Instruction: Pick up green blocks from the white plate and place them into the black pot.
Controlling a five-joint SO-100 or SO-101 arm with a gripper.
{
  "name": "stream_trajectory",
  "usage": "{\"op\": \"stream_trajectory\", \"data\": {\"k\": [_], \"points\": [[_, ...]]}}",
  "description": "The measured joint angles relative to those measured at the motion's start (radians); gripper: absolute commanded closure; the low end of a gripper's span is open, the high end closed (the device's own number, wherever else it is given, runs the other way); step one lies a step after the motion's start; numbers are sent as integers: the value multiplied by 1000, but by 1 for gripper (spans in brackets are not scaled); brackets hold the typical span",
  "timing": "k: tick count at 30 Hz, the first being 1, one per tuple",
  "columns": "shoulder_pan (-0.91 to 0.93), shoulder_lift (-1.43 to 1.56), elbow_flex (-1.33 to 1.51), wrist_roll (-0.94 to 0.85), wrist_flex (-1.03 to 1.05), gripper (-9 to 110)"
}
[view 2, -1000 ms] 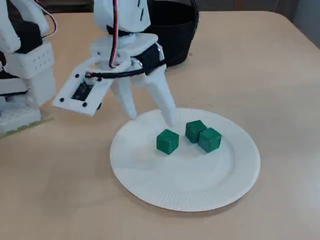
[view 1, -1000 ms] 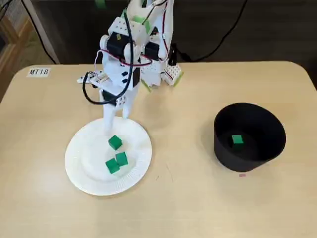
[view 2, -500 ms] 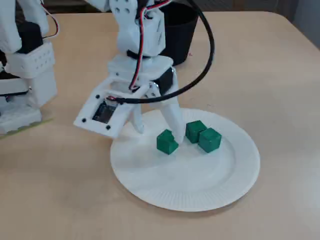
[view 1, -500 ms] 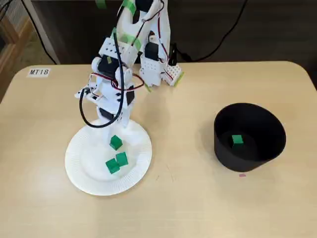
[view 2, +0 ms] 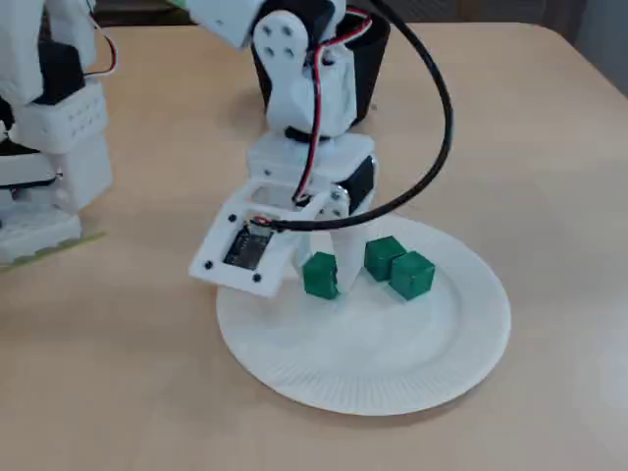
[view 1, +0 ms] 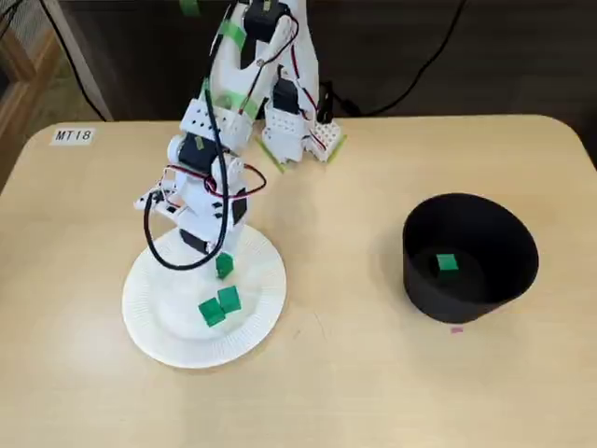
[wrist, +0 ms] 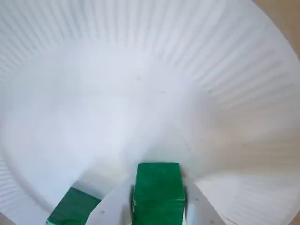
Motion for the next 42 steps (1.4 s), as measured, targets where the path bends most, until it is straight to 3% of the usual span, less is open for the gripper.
{"op": "stream_trajectory", "data": {"k": [6, 9, 19, 23, 29, 36, 42], "points": [[-18, 264, 2, -2, -55, 104], [-127, 485, 2, -15, -132, 104], [-919, 818, 127, -26, -295, 104], [-1108, 821, 321, -38, -477, 104], [-1146, 816, 525, -51, -655, 104], [-1140, 723, 555, -52, -749, 104], [-1112, 695, 555, -67, -776, 79]]}}
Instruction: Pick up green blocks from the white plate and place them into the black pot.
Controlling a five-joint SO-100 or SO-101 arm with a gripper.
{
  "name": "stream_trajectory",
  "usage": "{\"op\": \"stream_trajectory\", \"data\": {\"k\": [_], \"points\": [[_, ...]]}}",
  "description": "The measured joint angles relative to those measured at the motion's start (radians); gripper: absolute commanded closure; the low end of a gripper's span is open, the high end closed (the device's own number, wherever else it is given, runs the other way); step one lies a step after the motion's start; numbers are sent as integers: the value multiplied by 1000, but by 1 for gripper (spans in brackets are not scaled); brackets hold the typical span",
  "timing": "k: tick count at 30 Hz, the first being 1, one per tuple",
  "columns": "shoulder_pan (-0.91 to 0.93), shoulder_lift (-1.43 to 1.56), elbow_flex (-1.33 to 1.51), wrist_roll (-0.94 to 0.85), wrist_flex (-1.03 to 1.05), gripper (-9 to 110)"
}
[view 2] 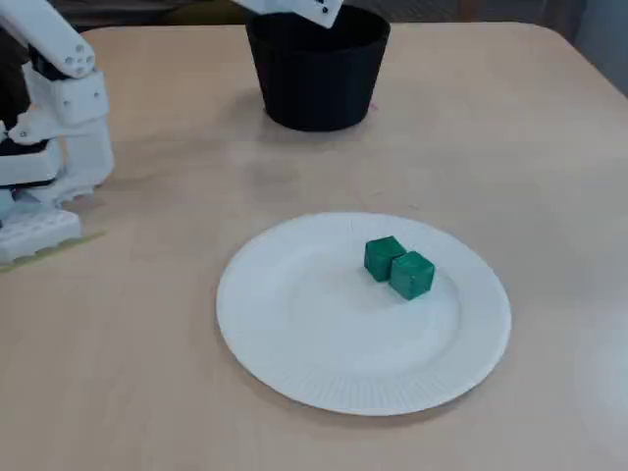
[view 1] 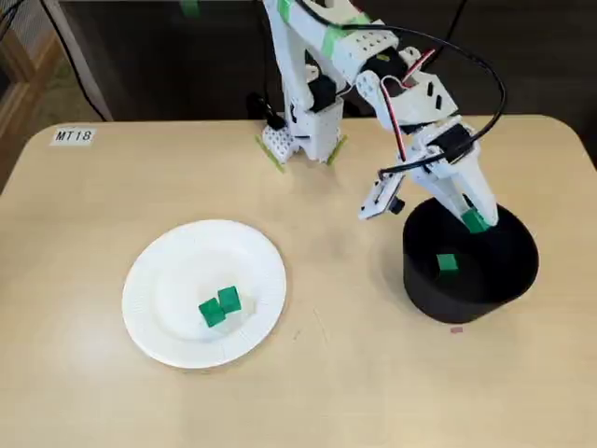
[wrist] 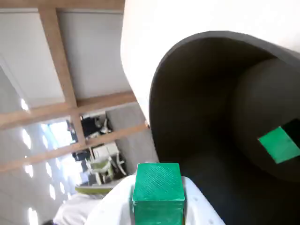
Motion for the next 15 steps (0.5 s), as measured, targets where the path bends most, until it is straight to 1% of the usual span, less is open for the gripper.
{"op": "stream_trajectory", "data": {"k": [2, 5, 6, 7, 9, 12, 15], "points": [[11, -6, 0, -21, 0, 74], [31, -6, 0, -49, 0, 74], [37, -6, 0, -55, 0, 77], [43, -6, 0, -63, 0, 83], [57, -6, 0, -69, 9, 103], [100, 32, -29, -71, 114, 104], [202, 152, -40, -55, 278, 104]]}}
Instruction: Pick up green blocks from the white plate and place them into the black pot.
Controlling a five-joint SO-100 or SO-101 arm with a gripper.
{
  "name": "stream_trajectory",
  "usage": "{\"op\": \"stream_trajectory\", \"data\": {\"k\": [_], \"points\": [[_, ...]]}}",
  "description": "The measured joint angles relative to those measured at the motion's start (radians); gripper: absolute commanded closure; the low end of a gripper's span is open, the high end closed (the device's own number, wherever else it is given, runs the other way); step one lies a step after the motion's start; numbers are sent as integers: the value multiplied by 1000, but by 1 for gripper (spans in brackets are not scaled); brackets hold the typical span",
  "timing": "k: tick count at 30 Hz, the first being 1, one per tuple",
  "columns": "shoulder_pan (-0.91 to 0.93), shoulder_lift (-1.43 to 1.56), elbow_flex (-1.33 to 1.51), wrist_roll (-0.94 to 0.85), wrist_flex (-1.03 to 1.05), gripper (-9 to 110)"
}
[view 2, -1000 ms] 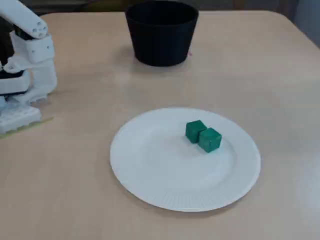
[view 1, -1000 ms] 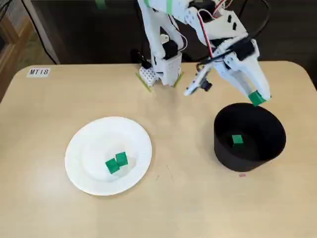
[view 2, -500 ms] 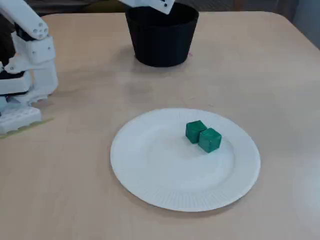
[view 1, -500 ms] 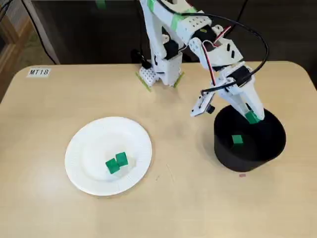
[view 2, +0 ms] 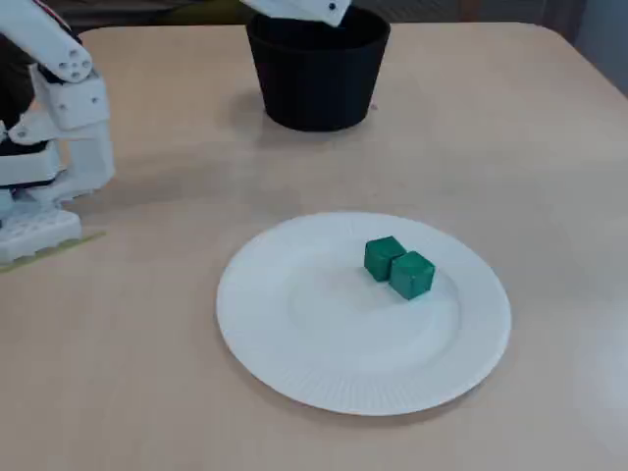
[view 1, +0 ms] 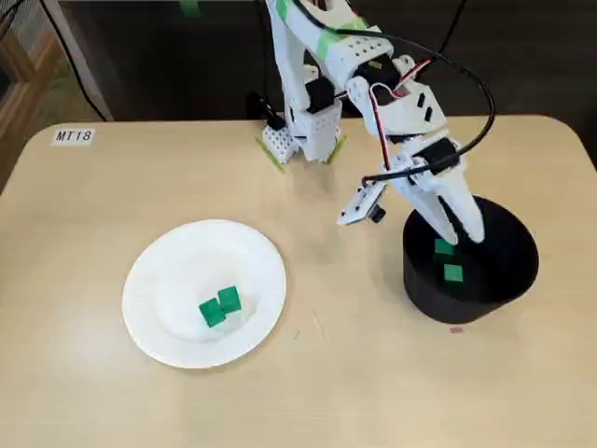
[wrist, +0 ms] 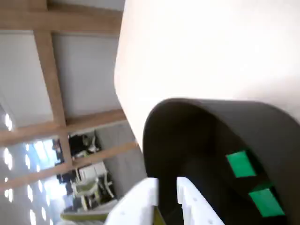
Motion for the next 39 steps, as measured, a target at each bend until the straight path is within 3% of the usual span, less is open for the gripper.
{"op": "stream_trajectory", "data": {"k": [6, 10, 20, 33, 39], "points": [[354, 235, -3, -54, 336, 104], [537, 238, 5, -190, 396, 104], [686, -89, -81, -514, 391, 104], [723, -469, -359, -669, 388, 104], [764, -597, -388, -661, 357, 76]]}}
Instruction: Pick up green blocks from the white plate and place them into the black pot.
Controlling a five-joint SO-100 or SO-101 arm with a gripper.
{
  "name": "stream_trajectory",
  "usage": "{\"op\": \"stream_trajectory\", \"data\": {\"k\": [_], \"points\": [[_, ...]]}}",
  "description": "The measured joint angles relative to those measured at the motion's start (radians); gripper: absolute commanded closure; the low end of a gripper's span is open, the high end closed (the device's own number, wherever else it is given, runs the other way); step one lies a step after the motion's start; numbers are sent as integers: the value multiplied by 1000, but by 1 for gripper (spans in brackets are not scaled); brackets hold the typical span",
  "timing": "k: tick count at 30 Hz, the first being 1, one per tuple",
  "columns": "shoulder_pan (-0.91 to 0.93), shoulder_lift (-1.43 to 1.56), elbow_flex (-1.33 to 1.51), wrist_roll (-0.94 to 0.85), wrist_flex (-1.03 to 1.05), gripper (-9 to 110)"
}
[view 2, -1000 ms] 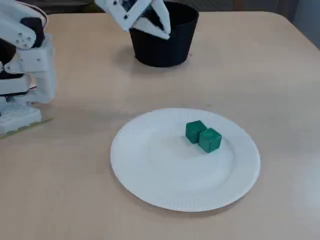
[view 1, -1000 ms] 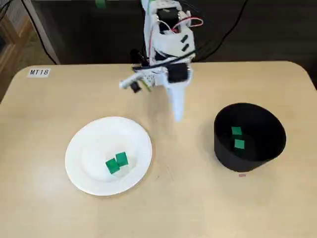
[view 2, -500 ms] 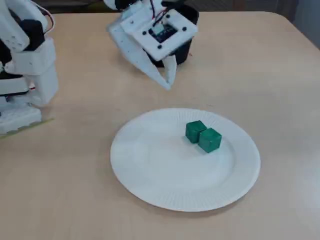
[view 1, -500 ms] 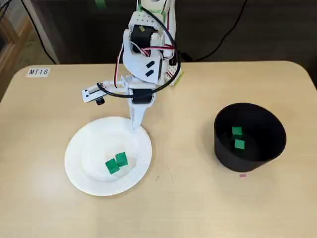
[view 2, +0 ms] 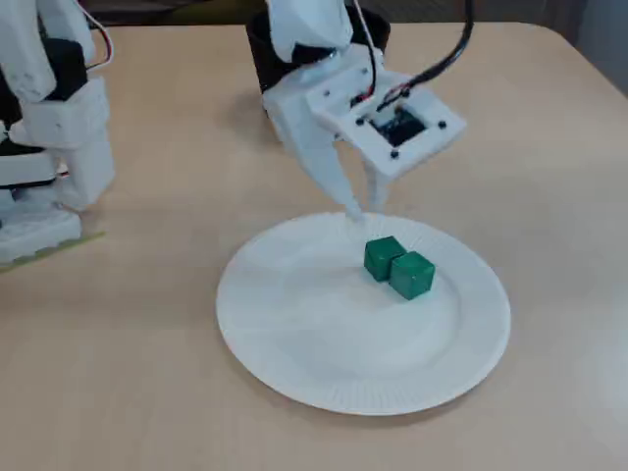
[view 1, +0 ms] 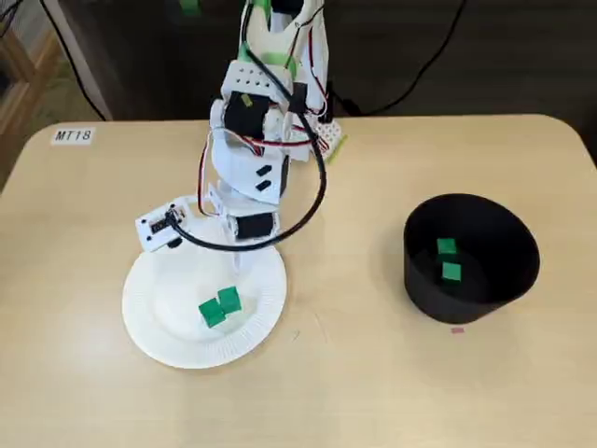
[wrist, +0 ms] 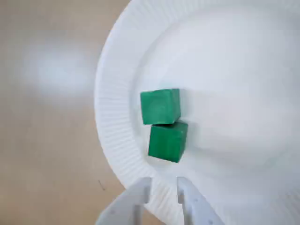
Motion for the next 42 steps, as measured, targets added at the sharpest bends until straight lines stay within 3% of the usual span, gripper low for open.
{"op": "stream_trajectory", "data": {"k": [5, 17, 26, 32, 42], "points": [[31, -35, 0, 0, -29, 70], [51, -161, -75, 0, -46, 74], [51, -270, -144, -12, -43, 84], [46, -318, -173, -26, -57, 104], [-8, -299, -195, -11, -60, 104]]}}
